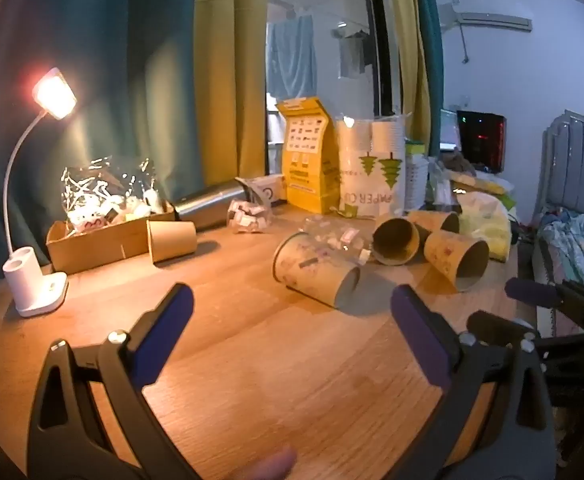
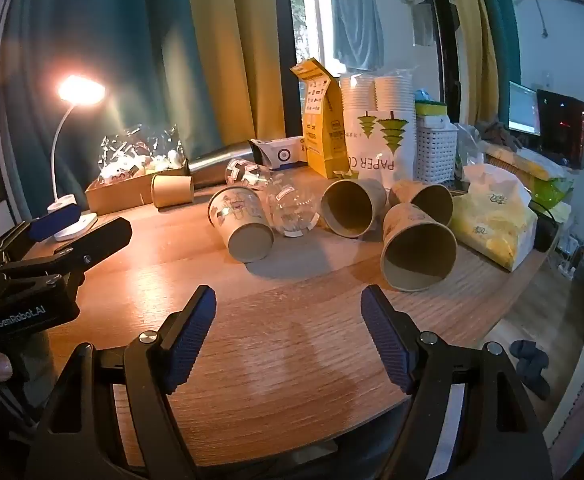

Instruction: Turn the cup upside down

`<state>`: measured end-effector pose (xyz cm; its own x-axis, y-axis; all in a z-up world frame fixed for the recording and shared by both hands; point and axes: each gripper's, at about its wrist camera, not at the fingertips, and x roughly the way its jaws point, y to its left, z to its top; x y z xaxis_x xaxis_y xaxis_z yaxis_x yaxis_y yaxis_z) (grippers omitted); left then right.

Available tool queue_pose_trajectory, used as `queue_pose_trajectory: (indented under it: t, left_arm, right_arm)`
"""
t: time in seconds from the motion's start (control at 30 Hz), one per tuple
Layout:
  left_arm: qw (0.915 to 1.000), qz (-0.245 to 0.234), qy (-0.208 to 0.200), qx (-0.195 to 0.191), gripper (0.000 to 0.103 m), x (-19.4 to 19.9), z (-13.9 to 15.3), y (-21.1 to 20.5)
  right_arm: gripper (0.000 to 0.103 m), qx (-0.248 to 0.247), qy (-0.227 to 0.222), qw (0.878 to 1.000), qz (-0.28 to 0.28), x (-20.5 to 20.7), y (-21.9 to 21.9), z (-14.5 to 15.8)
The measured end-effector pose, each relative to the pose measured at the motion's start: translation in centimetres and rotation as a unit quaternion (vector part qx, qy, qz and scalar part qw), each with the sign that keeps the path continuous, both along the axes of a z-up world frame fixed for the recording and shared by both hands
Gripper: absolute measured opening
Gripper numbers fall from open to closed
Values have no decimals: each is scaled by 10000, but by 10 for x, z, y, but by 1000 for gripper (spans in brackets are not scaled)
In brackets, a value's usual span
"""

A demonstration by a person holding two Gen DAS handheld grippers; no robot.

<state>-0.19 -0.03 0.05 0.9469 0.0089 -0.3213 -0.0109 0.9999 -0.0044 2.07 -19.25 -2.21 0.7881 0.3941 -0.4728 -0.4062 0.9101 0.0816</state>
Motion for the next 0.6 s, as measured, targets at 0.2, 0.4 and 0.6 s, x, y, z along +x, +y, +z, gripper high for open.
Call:
queue_pose_trajectory:
  t: [0.2,0.4,0.6]
  left_arm:
    - [9998,116,155,96,100,3,-1,5]
    - [9998,167,102,100,100,-5,2,-1]
    - [9995,216,205,71,100,2,-2,3]
  right_arm:
    - [78,7,-14,10000,-14,3,-1,-2]
    - [78,21,10,10000,-36,3,-1,1]
    - [78,68,-30,10000,-63,3,-3,-1]
